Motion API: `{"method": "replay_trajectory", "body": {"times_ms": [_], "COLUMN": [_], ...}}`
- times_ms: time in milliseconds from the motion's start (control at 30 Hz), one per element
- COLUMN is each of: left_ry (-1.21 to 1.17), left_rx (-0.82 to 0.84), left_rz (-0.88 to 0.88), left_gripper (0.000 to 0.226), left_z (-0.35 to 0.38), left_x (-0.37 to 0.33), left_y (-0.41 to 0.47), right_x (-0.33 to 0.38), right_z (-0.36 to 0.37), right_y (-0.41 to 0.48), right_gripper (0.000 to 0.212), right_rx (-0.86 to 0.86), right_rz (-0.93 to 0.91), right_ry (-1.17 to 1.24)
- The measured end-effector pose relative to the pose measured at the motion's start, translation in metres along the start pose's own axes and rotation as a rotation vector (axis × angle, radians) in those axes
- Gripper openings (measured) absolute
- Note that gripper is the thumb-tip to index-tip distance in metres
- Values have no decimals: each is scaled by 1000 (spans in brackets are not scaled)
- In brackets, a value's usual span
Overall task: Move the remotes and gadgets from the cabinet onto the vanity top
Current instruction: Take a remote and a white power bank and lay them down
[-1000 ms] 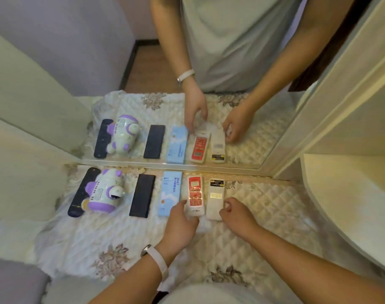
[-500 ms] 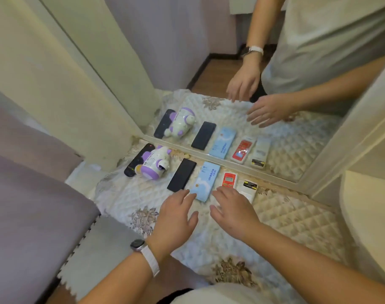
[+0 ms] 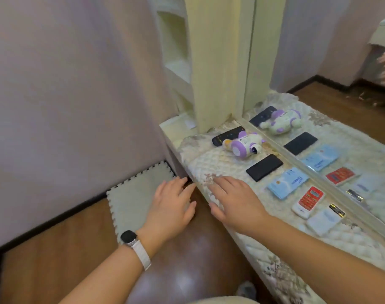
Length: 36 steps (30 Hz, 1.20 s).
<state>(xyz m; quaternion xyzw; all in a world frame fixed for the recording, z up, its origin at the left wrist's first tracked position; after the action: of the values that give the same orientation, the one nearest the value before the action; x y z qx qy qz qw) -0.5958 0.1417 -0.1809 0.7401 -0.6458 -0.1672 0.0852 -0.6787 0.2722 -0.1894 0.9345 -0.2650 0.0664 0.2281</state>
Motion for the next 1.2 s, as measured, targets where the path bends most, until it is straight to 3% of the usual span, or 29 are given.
{"method": "replay_trajectory", "body": {"times_ms": [333,533,900,1200], "left_ry": [240,292,404,578], "left_rx": [-104,-180,-195,-198], "left_rz": [-370,-602,-983,-1256], "left_gripper": [46,45,46,46], "left_z": [-131,-196,-250,-306], "left_x": [170,225,273,336], "left_y": [-212,-338,-470,-510], "right_x": [266,414,575,691], "right_z": [52,78,125,158], "right_y": [45,45,49,101], "right_gripper": [44,47,50,50], "right_rx": [38,41,113,159], "right_rz": [-430,-622,-949,-1217], "right_ry": [39,116,244,427]}}
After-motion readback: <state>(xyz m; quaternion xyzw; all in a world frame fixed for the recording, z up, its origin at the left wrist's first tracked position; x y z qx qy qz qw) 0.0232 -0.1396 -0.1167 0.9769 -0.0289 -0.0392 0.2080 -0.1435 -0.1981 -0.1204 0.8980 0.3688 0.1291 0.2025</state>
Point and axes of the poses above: each hand's wrist, its own y-axis towards the middle knuckle, its own z-axis out of the palm, x = y × z, the point moved 7 cm from there along y, towards the middle knuckle, and after that the axes turned 9 degrees about -x, right-handed, at the moved point
